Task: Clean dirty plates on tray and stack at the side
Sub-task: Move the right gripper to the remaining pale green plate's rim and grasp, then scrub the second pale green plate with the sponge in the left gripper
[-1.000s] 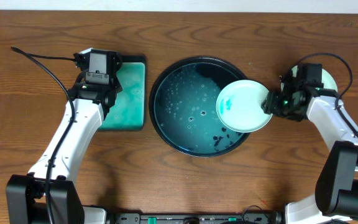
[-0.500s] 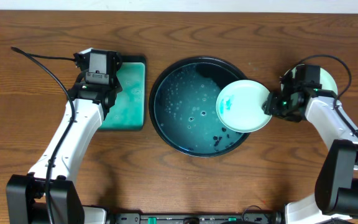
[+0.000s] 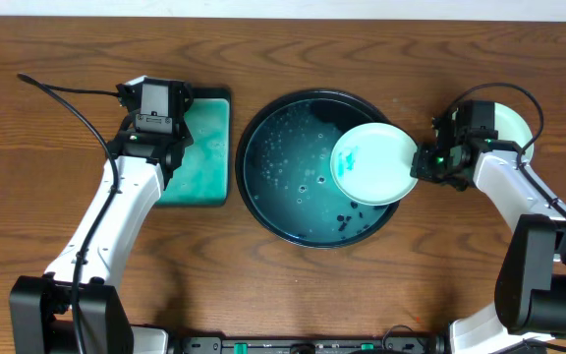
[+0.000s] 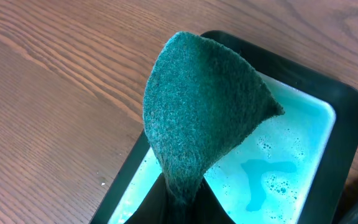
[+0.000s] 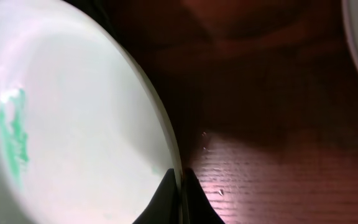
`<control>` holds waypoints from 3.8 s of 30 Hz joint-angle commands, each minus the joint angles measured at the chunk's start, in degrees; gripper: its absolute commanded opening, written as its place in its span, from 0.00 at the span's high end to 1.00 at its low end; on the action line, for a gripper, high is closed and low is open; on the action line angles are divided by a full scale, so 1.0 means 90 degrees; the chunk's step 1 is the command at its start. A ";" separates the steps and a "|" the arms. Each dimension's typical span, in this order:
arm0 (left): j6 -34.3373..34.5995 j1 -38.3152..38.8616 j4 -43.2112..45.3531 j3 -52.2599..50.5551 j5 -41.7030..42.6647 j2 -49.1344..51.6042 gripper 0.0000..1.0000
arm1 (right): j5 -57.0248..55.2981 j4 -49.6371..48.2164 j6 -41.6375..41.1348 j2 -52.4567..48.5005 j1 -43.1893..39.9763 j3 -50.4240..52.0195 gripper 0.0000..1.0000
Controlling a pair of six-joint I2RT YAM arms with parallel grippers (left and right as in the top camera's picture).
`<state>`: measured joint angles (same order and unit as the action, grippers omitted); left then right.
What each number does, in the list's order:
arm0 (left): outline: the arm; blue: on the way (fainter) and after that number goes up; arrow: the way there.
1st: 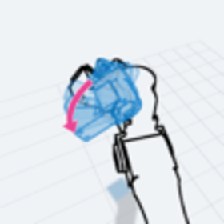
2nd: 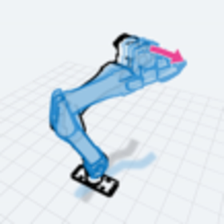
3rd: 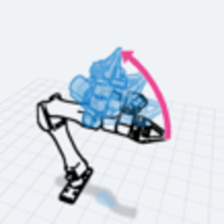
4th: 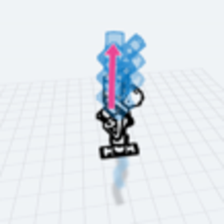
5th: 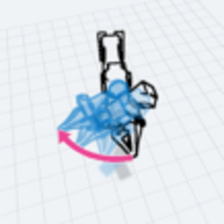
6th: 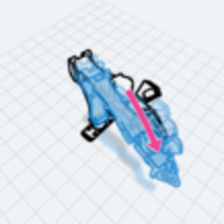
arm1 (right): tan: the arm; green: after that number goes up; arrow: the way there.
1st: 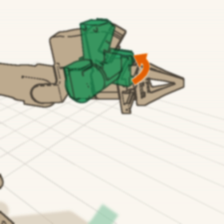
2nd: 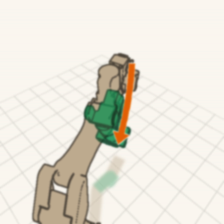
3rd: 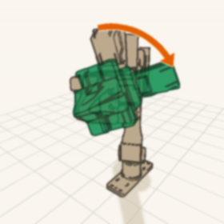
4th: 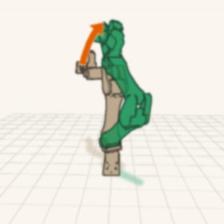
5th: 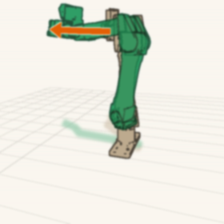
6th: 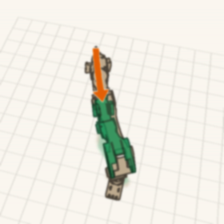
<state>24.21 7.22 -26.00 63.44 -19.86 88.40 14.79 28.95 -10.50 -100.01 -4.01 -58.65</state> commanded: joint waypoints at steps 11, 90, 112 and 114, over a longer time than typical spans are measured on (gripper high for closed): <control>0.0085 -0.0015 0.0165 -0.0044 0.1190 0.0039 0.93 | 0.1358 -0.1202 -0.0403 -0.0046 0.0529 -0.0189 0.99; 0.2006 0.2599 0.3162 0.0024 0.2856 0.1974 0.93 | -0.0447 -0.1168 -0.1355 -0.0797 0.1994 -0.0177 0.99; 0.0454 0.2390 0.3184 0.0024 0.1321 0.3147 0.93 | -0.0449 -0.1226 -0.1353 -0.0797 0.1994 -0.0177 0.99; 0.0376 0.2327 0.2946 0.0024 0.0610 0.3067 0.93 | -0.0449 -0.1241 -0.1348 -0.0797 0.1994 -0.0177 0.99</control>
<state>33.01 31.55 3.86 64.71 1.48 114.89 13.47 17.78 -22.61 -106.56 14.09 -59.61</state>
